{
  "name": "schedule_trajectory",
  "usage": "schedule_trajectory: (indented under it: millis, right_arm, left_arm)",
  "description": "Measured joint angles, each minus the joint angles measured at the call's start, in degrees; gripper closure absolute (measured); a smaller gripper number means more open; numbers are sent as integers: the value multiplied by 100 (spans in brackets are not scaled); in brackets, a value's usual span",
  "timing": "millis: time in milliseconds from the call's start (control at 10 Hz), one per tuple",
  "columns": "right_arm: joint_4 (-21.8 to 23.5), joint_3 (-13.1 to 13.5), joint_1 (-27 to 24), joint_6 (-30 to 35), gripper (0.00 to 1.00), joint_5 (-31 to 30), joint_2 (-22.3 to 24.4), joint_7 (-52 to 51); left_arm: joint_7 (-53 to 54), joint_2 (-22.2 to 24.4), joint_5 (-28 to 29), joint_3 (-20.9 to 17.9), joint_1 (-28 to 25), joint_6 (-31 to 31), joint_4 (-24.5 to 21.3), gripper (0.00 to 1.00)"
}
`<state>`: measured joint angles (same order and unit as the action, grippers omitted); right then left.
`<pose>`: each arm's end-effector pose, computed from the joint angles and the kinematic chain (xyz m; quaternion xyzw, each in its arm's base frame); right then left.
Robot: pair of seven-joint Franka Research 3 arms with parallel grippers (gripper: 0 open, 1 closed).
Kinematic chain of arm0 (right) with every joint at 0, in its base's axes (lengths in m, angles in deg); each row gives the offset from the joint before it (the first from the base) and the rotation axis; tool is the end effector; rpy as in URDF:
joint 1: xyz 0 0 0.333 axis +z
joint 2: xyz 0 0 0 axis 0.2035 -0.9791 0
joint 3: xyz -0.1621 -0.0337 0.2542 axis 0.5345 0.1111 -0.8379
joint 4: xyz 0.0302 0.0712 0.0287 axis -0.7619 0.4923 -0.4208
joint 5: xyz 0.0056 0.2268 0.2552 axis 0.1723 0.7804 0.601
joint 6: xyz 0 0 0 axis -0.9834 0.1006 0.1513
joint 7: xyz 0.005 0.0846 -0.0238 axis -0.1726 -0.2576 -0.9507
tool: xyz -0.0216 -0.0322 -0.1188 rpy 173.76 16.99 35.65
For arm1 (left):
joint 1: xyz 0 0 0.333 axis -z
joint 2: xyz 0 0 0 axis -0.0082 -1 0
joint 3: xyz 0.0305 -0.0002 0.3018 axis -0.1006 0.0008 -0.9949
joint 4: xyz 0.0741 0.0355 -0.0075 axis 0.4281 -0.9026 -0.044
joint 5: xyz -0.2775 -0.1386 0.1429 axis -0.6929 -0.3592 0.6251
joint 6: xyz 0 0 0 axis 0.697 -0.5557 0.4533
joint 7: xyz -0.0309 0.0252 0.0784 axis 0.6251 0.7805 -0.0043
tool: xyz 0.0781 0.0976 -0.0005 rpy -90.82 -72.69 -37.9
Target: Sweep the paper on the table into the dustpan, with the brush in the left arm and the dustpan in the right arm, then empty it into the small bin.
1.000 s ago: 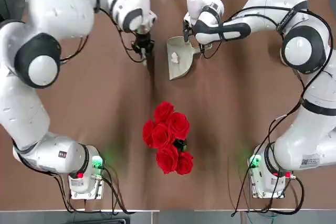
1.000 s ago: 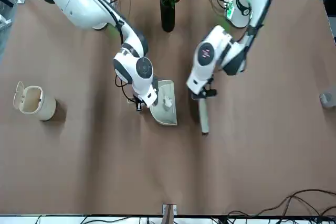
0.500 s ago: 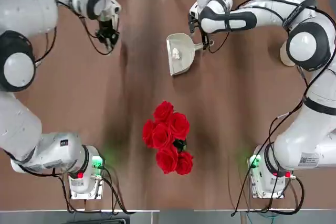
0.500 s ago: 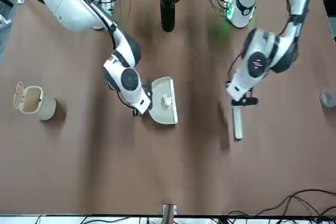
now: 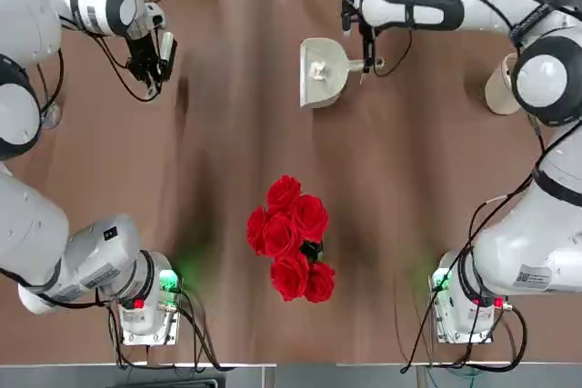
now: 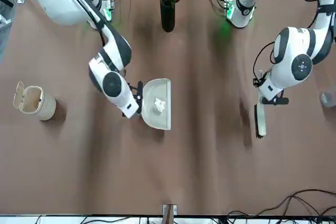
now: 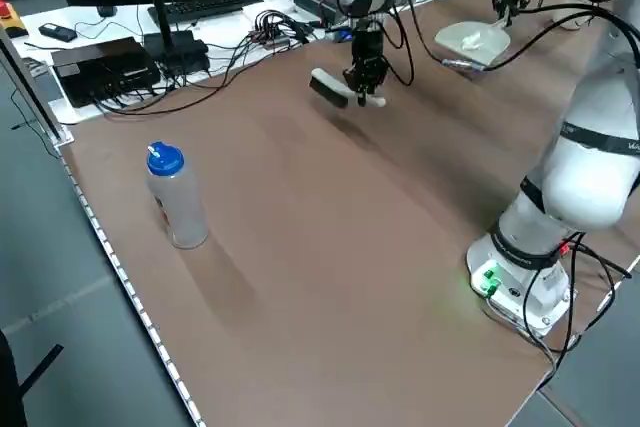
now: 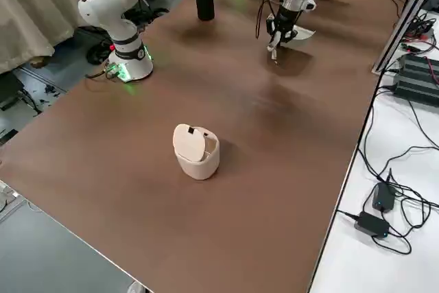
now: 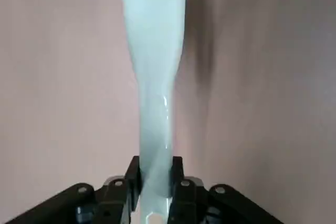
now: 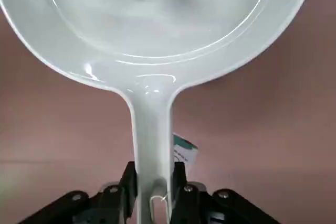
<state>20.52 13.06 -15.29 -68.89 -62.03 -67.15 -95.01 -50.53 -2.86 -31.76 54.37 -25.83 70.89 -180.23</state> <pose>0.5417 0.2641 0.3192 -0.7339 -0.6701 0.1058 0.0325 0.4748 -0.0146 0.3207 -0.9900 0.0083 0.1380 0.0265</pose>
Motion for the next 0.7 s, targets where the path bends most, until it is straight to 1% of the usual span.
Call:
schedule_trajectory:
  millis: [100, 300, 500, 700]
  right_arm:
    - [3, 184, -11, 200, 68, 160, 243, -7]
    - [61, 522, -21, 317, 68, 374, 640, -34]
    - [108, 728, -38, 282, 68, 746, 817, -144]
    - [140, 1030, -49, 268, 68, 1132, 1026, -312]
  left_arm:
    - [41, -7, -142, -1, -84, 0, -141, 73]
    - [45, -52, -220, 2, -108, 16, -326, 73]
    - [18, -84, -223, 2, -108, 79, -478, 73]
    - [14, -110, -223, 0, -108, 223, -553, 73]
